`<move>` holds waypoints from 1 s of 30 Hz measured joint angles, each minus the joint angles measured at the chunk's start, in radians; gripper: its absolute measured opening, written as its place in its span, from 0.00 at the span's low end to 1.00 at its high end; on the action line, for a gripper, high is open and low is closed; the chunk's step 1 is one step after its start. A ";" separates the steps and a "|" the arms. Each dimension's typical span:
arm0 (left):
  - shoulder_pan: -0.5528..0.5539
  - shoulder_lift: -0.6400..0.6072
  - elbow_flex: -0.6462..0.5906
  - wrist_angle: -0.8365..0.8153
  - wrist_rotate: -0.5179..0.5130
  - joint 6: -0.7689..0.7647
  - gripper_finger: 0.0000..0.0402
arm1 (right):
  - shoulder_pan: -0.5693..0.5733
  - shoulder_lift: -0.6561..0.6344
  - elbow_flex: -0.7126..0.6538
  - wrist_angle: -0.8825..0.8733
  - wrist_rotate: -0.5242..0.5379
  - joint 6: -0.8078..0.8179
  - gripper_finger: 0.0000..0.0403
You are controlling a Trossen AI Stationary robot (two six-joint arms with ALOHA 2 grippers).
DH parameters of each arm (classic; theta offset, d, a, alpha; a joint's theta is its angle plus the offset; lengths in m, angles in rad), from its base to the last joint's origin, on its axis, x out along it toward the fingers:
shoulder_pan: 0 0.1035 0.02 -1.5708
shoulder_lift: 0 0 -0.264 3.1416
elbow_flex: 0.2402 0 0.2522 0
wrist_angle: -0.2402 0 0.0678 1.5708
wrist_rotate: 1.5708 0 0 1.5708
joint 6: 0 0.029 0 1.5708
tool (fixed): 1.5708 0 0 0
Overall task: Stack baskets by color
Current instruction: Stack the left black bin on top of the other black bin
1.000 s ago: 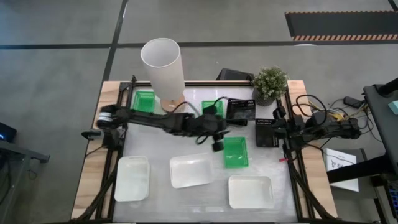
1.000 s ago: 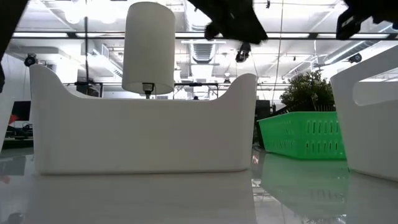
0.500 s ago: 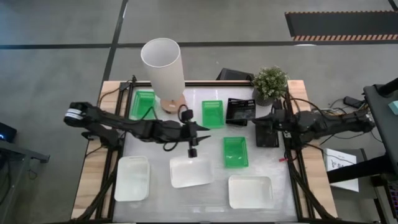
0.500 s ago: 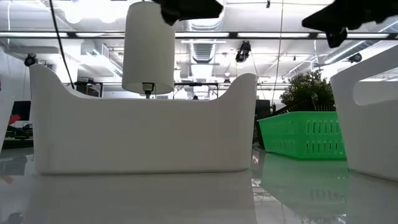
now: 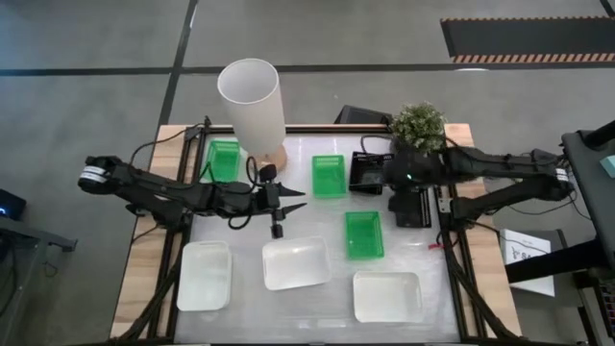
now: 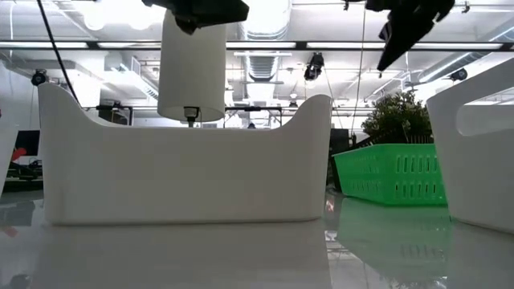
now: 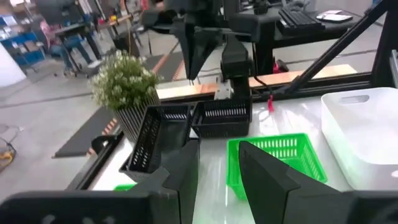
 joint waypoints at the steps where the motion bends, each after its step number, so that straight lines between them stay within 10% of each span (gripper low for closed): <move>1: 0.000 -0.004 -0.001 -0.002 0.000 0.013 0.25 | -0.023 0.033 0.026 -0.044 -0.008 -0.020 0.02; 16: 0.000 -0.048 0.000 -0.059 0.000 0.048 0.25 | -0.232 0.249 0.221 -0.355 -0.088 -0.454 0.04; 30: -0.001 -0.047 -0.016 -0.058 0.000 0.047 0.25 | -0.228 0.327 0.187 -0.412 0.182 -1.098 0.45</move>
